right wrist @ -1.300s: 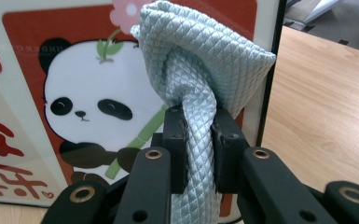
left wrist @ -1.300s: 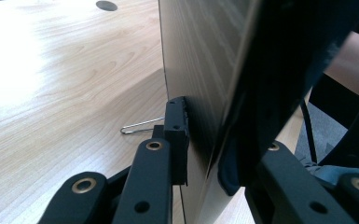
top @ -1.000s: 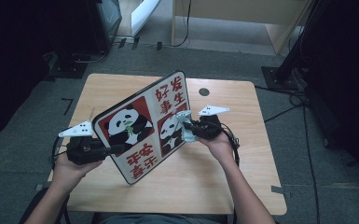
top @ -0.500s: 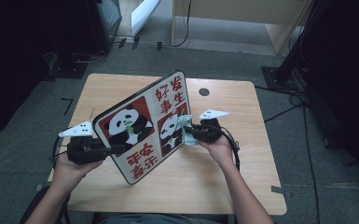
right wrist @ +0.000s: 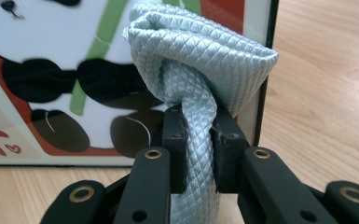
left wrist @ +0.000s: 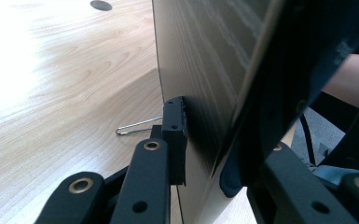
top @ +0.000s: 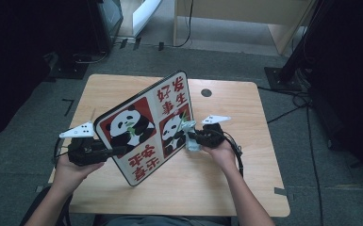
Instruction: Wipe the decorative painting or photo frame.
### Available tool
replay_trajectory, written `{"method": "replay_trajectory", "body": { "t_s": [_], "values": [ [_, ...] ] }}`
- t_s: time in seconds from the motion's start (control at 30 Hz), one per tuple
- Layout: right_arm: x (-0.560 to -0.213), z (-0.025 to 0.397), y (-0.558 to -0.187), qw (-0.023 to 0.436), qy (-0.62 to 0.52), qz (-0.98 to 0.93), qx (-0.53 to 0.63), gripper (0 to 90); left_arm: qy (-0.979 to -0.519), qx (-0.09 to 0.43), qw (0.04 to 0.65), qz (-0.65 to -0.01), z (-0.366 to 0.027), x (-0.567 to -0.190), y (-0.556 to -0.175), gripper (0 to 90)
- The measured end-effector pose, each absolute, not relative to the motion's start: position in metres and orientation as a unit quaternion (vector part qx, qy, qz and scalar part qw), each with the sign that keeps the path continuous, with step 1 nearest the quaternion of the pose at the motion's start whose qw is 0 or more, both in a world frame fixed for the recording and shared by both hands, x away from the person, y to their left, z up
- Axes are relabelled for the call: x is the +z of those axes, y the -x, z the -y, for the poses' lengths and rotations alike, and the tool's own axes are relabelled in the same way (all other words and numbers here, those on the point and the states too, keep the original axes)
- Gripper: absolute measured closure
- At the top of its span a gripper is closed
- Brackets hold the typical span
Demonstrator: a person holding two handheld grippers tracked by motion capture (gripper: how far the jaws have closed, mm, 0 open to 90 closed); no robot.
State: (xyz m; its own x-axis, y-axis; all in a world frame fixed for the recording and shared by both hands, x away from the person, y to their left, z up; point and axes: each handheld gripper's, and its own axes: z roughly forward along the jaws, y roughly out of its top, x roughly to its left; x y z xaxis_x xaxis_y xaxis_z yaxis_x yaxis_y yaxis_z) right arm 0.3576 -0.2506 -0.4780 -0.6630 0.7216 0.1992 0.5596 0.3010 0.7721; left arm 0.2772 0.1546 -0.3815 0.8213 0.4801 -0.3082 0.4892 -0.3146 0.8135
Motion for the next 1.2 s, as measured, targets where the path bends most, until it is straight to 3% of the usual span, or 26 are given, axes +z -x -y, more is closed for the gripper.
{"method": "replay_trajectory", "body": {
  "t_s": [0.47,0.87,1.2],
  "values": [
    [-0.482,0.254,-0.359,0.071,-0.414,-0.806,0.417,79.0,-0.81,-0.003,0.503,-0.302,-0.154,-0.381,-0.276,75.3],
    [-0.414,0.26,-0.354,0.115,-0.39,-0.781,0.474,79.3,-0.808,0.01,0.502,-0.308,-0.153,-0.382,-0.276,76.7],
    [-0.366,0.242,-0.352,0.123,-0.358,-0.784,0.492,79.2,-0.8,0.006,0.509,-0.317,-0.154,-0.384,-0.274,77.4]
  ]
}}
